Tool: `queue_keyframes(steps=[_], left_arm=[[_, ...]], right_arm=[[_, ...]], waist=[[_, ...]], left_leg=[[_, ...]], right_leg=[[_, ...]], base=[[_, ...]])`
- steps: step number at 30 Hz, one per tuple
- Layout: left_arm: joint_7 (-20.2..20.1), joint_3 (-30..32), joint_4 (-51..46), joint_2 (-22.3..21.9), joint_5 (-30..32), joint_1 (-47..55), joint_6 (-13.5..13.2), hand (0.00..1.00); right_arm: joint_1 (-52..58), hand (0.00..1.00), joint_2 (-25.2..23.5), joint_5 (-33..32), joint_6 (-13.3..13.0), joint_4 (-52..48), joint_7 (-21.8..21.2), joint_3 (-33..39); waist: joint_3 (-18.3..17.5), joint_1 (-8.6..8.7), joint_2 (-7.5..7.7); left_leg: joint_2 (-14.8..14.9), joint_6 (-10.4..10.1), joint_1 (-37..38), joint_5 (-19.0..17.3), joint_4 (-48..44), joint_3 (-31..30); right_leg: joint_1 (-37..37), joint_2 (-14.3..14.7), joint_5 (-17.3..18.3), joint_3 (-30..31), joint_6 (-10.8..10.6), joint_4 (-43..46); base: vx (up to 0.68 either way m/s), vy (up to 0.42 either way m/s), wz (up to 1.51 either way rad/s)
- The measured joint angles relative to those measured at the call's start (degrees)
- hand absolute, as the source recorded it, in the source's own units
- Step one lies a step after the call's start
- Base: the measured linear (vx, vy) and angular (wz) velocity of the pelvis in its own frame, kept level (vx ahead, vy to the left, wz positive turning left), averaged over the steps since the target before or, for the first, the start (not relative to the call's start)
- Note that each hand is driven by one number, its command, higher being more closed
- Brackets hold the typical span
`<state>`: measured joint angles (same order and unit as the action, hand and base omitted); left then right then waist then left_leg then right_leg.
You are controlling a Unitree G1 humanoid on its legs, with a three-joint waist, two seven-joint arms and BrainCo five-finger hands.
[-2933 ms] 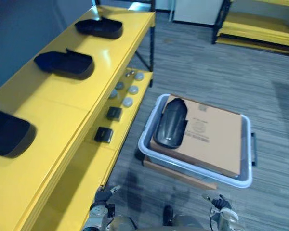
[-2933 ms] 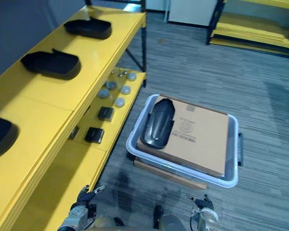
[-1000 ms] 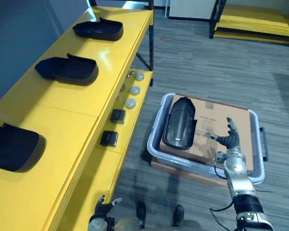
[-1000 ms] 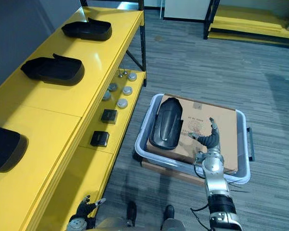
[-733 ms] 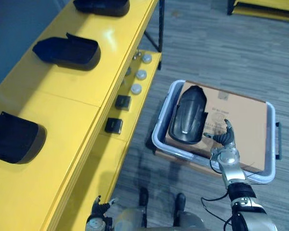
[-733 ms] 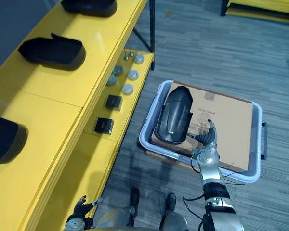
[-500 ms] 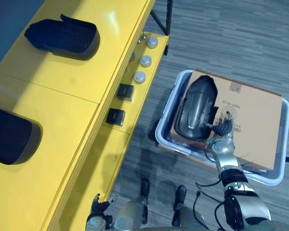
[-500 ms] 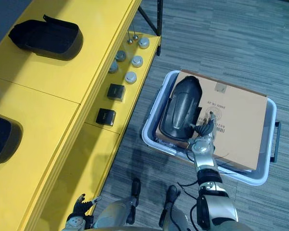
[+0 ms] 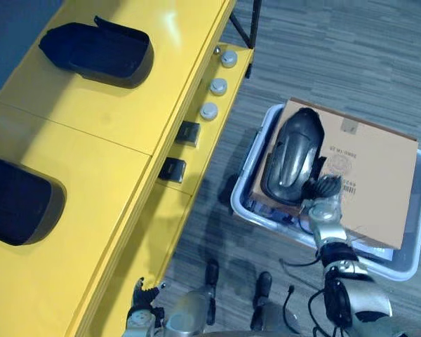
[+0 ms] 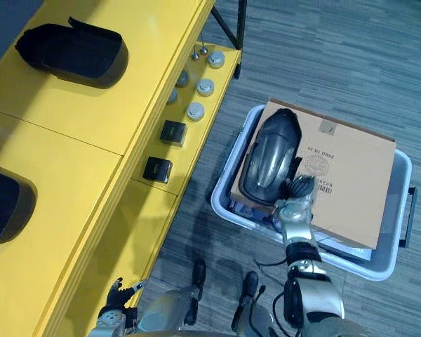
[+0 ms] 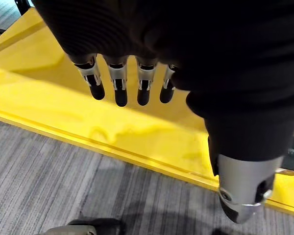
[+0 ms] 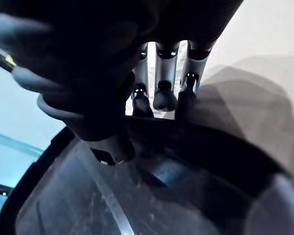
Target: Walk over and take plastic housings, then place them on the shelf
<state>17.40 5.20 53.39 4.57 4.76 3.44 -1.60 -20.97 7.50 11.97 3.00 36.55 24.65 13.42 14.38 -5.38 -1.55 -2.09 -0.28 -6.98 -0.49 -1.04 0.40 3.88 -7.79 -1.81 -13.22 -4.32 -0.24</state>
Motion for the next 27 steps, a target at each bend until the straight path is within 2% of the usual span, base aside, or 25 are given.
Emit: queue_keyframes(steps=[7, 12, 17, 22, 25, 27], left_arm=[[-1.1, 0.2, -1.2, 0.0, 0.6, 0.1, 0.2, 0.00], [-1.1, -0.2, -6.4, -0.5, 0.5, 0.7, 0.1, 0.00], [-0.8, -4.4, -20.2, -1.7, 0.3, 2.5, -1.2, 0.00], [-0.7, -7.8, -32.8, -2.7, -0.2, 3.6, -2.3, 0.00], [-0.7, -10.3, -41.6, -2.8, -0.4, 3.9, -3.1, 0.00], [-0.4, -12.6, -48.3, -3.0, -1.5, 3.5, -4.4, 0.00]], right_arm=[[7.7, 1.00, -1.6, 1.2, 0.4, -10.5, -1.0, 3.3], [11.3, 1.00, -2.7, 2.3, 0.4, -17.2, -0.8, 4.4], [14.7, 1.00, -3.6, 4.7, 0.0, -27.0, 1.4, 4.4], [18.0, 1.00, -5.0, 8.1, -0.3, -36.3, 2.1, 3.5], [18.0, 1.00, -5.3, 10.0, -0.5, -41.7, 2.7, 0.6], [18.0, 1.00, -5.3, 11.9, -1.8, -45.4, 2.8, -2.5]], waist=[[-0.3, 0.17, 0.36], [-2.5, 0.43, 1.60], [-4.2, 1.51, 1.47], [-6.7, 1.56, 1.56], [-8.0, 1.62, 1.62], [-8.6, 1.82, 1.63]], left_leg=[[-0.1, 0.0, 1.7, 0.0, 0.0, -0.2], [-0.2, 0.0, 1.6, 0.0, 0.2, -0.3], [-0.2, 0.1, 1.6, -0.1, 1.2, -0.6], [0.3, 0.1, 1.7, -0.1, 1.2, -0.3], [0.5, 0.2, 1.9, 0.0, 1.0, -0.3], [0.5, 0.2, 2.5, 0.0, 0.9, -0.3]], right_leg=[[-1.7, -0.1, 0.2, -0.5, -0.4, 0.1], [-1.7, -0.2, 1.0, -0.5, -1.4, -0.1], [-1.7, 0.0, 1.2, -0.6, -1.0, -1.5], [-1.7, 0.5, 0.9, -0.3, -0.6, -1.6], [-2.0, 0.8, 0.6, -0.1, -0.3, -1.9], [-2.7, 0.9, 0.6, 0.0, -0.3, -2.2]], base=[[-0.06, 0.002, 0.02], [-0.10, -0.022, -0.01], [-0.13, -0.013, -0.04], [-0.06, -0.010, -0.04], [0.01, -0.010, -0.04], [0.04, -0.008, 0.00]])
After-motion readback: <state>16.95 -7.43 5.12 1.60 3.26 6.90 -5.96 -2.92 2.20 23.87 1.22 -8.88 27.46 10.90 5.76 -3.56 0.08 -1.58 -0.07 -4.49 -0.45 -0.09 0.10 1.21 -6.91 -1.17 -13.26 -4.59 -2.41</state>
